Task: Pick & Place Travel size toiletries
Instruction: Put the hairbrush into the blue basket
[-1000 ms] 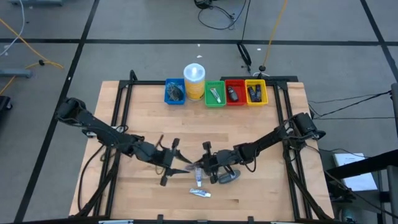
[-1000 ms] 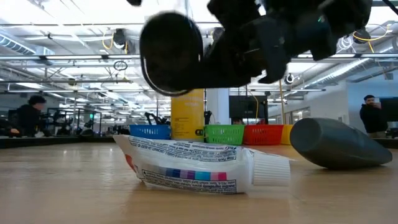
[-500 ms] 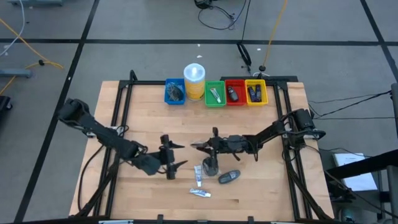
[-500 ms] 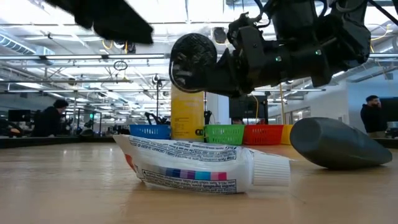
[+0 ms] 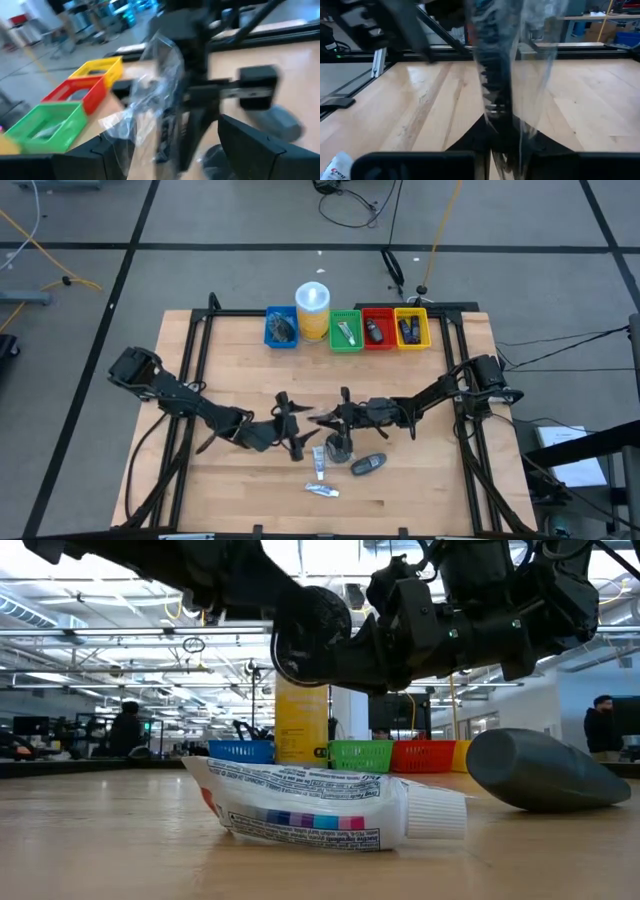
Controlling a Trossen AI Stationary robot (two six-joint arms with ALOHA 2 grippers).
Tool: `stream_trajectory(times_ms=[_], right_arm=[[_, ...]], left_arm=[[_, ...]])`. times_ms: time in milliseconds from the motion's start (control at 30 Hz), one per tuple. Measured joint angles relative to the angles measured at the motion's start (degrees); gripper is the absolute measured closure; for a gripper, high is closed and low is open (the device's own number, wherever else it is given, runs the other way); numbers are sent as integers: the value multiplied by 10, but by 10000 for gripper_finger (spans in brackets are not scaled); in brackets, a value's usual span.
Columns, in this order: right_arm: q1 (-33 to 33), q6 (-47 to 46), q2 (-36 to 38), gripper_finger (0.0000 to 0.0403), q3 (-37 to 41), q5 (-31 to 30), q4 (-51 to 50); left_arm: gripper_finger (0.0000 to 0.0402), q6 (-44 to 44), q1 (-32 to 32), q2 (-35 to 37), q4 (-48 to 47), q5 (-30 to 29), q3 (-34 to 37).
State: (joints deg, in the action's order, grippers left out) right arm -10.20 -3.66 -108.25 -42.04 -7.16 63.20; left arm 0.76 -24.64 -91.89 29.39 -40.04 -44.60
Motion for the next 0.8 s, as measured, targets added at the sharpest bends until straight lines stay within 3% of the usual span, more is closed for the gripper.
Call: stream_trajectory(times_ms=[167,500,633,800], right_arm=[[0,-1,0,367,0,0,0],[0,-2,0,333,0,-1,-9],[2,-2,34,305,5,-21,-78],[4,0,118,265,17,-88,-225]], left_arm=[[175,9,0,0,15,24,0],[375,28,3,0,2,21,0],[379,26,-4,30,-49,-30,0],[369,-21,17,127,-202,-81,-1]])
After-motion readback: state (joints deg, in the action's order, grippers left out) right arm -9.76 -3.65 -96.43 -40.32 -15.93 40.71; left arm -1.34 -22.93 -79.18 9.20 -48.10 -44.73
